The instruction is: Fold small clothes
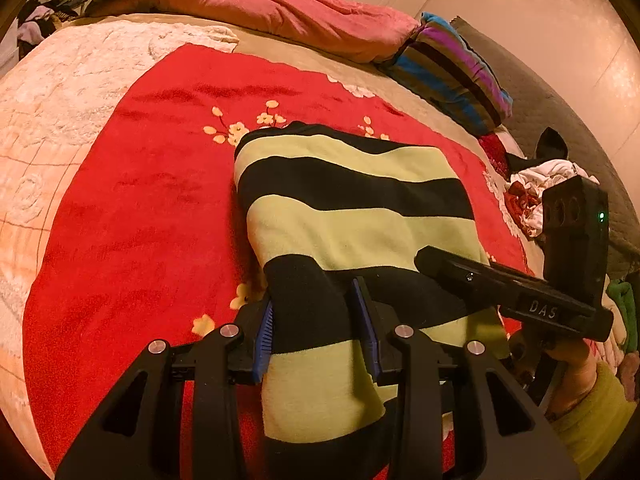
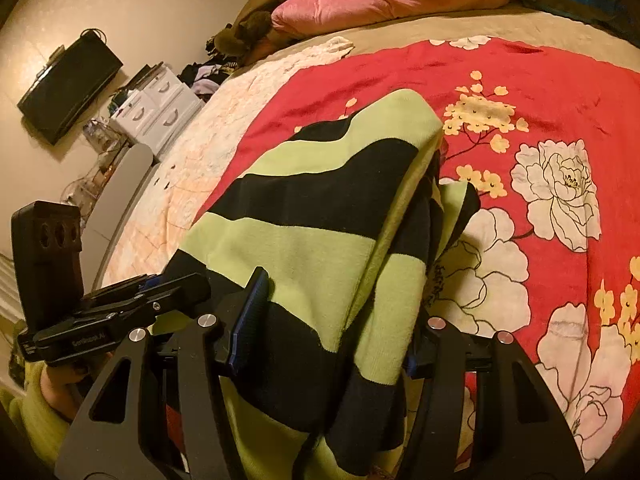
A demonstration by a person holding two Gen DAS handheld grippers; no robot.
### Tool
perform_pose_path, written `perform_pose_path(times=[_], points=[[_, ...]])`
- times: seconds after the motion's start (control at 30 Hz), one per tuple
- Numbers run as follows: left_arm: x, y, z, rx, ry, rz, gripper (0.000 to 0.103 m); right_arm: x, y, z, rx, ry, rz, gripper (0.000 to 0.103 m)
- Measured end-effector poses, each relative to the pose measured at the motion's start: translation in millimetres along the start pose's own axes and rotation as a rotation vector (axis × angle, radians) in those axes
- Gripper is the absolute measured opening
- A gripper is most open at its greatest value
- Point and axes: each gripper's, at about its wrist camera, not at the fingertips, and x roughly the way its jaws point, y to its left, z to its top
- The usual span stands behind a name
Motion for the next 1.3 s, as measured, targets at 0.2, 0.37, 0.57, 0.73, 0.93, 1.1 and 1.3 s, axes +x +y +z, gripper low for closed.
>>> perform_pose_path(times=[0.2, 0.37, 0.57, 0.73, 0.93, 1.1, 1.3], points=[[10.0, 4.9, -9.5, 0.004, 0.028, 0.027, 0.035, 12.8, -4.1, -8.9, 0.026, 0.035, -0.032, 0.052], [14.6, 7.5, -12.2, 0.012, 0.025, 0.043, 0.047, 20.9, -17.6, -16.3, 0.1, 0.045, -0.05, 0.062], [19.8, 11.6, -13.0, 0.004, 0.032, 0.061, 0.052, 26.3, -25.0, -18.6, 0.098, 0.045, -0.107, 0.072], [25.1, 16.2, -15.7, -0.004, 0.045, 0.07, 0.056, 32.7, -31.4, -23.0, 0.124, 0.053, -0.129, 0.081], [26.2, 17.3, -17.3, -0.012, 0.049, 0.075, 0.059, 33.9, -35.5, -24.2, 0.144, 0.059, -0.13, 0.085], [24.2, 18.4, -17.0, -0.016, 0.051, 0.082, 0.068, 25.2, -22.7, -21.6, 0.071, 0.038, -0.185, 0.087], [15.6, 18.7, -16.4, -0.022, 0.038, 0.082, 0.068, 12.1, -23.3, -22.1, 0.068, 0.005, -0.206, 0.091]])
